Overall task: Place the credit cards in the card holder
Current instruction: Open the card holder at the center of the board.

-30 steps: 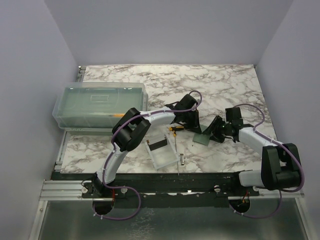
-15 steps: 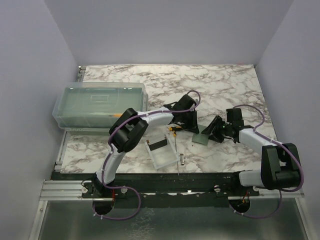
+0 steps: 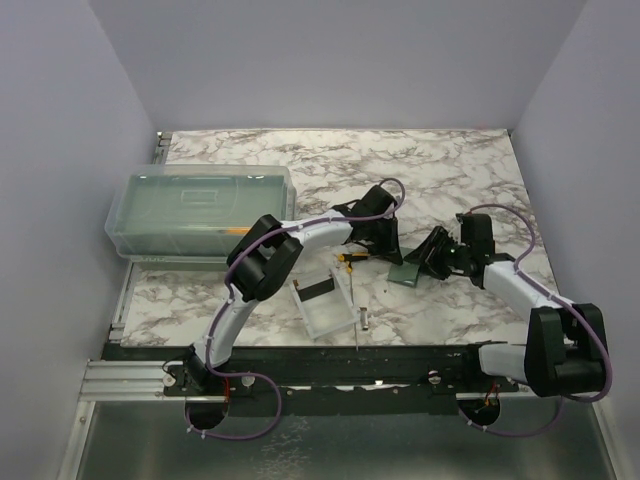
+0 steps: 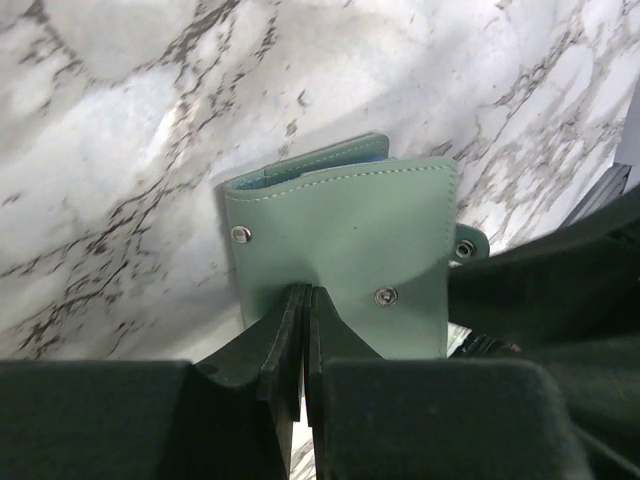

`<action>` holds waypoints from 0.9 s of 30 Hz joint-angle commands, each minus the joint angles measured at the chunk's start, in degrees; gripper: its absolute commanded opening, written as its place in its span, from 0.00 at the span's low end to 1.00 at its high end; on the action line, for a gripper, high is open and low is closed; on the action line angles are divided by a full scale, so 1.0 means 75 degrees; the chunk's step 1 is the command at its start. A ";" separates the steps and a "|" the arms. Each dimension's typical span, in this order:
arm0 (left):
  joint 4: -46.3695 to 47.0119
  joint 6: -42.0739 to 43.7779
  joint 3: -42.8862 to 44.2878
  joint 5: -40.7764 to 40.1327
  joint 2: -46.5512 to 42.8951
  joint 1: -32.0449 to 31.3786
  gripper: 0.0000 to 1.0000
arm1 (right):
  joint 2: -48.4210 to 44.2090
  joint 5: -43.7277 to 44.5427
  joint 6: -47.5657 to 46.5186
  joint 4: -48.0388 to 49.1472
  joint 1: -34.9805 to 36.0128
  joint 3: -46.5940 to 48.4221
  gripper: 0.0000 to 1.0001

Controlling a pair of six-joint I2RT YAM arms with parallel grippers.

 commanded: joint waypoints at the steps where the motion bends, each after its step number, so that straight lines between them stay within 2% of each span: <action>1: -0.0025 -0.0070 0.0399 0.0090 0.0750 -0.0252 0.08 | -0.0420 -0.0502 0.0131 -0.0100 0.0037 0.0310 0.51; 11: 0.0044 -0.0028 0.0725 0.0454 0.0671 -0.0234 0.09 | -0.0287 -0.0240 -0.0054 -0.0382 0.0037 0.0517 0.49; 16: 0.0046 0.0268 -0.0051 0.0017 -0.0165 0.0075 0.19 | -0.0370 -0.0455 -0.0292 -0.0319 0.0037 0.0532 0.50; 23: 0.0046 0.0428 -0.0964 0.0157 -0.1147 0.0617 0.33 | 0.0082 -0.1169 -0.0292 0.0229 0.0060 0.0558 0.51; 27: 0.0046 0.0468 -0.1156 0.0167 -0.1629 0.0703 0.35 | 0.0312 -0.1342 -0.0152 0.0498 0.0179 0.0734 0.52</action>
